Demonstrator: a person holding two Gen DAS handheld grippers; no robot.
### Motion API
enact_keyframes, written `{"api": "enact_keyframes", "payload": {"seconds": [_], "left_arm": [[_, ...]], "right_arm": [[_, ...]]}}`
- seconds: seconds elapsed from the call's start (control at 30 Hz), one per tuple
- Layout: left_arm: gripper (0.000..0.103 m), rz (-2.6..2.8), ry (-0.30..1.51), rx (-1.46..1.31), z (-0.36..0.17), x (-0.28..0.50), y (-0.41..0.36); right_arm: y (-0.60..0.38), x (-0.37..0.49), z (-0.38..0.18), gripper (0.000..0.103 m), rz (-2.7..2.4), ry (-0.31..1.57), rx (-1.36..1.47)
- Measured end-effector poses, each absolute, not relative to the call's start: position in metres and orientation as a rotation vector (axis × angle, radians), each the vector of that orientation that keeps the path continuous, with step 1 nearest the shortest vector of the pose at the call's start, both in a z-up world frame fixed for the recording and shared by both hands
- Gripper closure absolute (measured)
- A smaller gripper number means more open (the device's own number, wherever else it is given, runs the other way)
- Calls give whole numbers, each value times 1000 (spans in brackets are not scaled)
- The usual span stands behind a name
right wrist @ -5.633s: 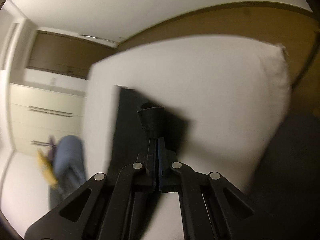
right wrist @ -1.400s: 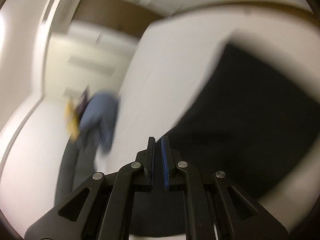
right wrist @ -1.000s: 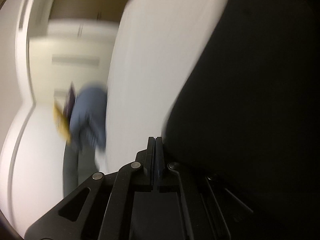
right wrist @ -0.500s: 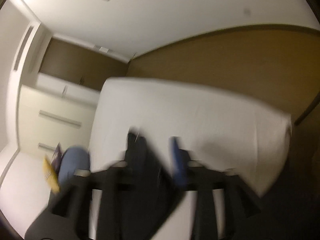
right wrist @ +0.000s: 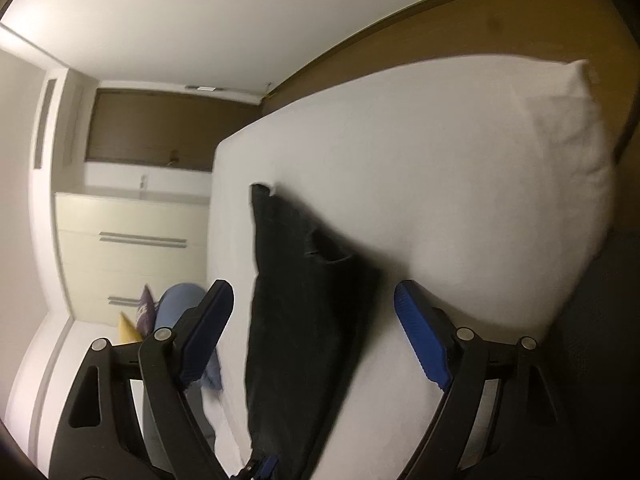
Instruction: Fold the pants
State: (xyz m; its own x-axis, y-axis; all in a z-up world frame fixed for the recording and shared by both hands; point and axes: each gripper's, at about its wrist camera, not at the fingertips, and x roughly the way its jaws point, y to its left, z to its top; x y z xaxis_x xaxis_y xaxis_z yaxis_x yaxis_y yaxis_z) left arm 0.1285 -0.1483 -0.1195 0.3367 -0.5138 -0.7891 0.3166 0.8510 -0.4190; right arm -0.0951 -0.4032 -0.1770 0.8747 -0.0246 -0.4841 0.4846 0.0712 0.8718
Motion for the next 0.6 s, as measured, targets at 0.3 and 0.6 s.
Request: {"api": "enact_keyframes", "payload": {"seconds": [0.3,0.6], "left_arm": [[10,-601,1099,-196,-117,133,-171],[36,-560,1115,-142,-131,141,-172]], "right_arm": [[-472,-107,-190,68,-329,330,1523],[-468,-100,-209,96,-351,333,1515]]}}
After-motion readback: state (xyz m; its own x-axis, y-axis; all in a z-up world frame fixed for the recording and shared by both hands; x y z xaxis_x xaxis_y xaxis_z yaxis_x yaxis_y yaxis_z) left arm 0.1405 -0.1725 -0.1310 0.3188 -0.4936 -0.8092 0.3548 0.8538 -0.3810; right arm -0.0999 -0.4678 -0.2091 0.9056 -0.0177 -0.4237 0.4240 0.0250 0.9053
